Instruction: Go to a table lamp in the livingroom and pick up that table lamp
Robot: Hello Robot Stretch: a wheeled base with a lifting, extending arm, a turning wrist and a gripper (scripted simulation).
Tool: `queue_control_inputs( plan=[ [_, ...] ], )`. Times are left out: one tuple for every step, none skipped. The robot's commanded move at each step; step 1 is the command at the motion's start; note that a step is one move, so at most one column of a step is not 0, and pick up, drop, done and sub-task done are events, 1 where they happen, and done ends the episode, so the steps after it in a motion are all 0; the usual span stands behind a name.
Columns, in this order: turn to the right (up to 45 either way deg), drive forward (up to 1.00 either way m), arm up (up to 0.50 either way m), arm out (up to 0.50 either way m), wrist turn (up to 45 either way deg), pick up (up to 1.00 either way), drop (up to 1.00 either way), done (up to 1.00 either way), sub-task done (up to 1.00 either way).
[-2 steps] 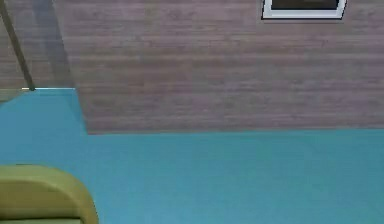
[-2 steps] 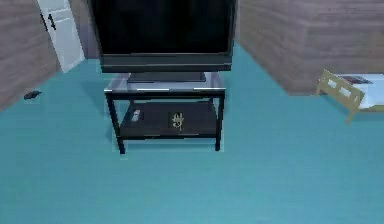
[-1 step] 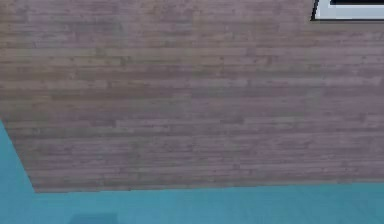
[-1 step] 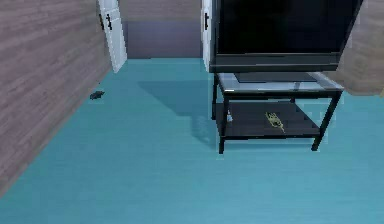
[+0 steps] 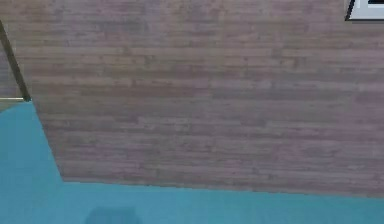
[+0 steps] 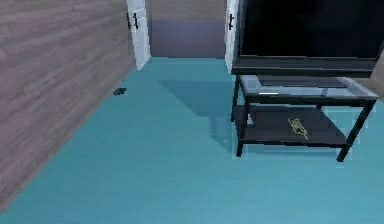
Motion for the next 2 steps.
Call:
queue_control_inputs(
  plan=[
    [0.0, 0.3, 0.0, 0.0, 0.0, 0.0, 0.0, 0.0, 0.0],
    [-39.0, 0.0, 0.0, 0.0, 0.0, 0.0, 0.0, 0.0, 0.0]
  ],
)
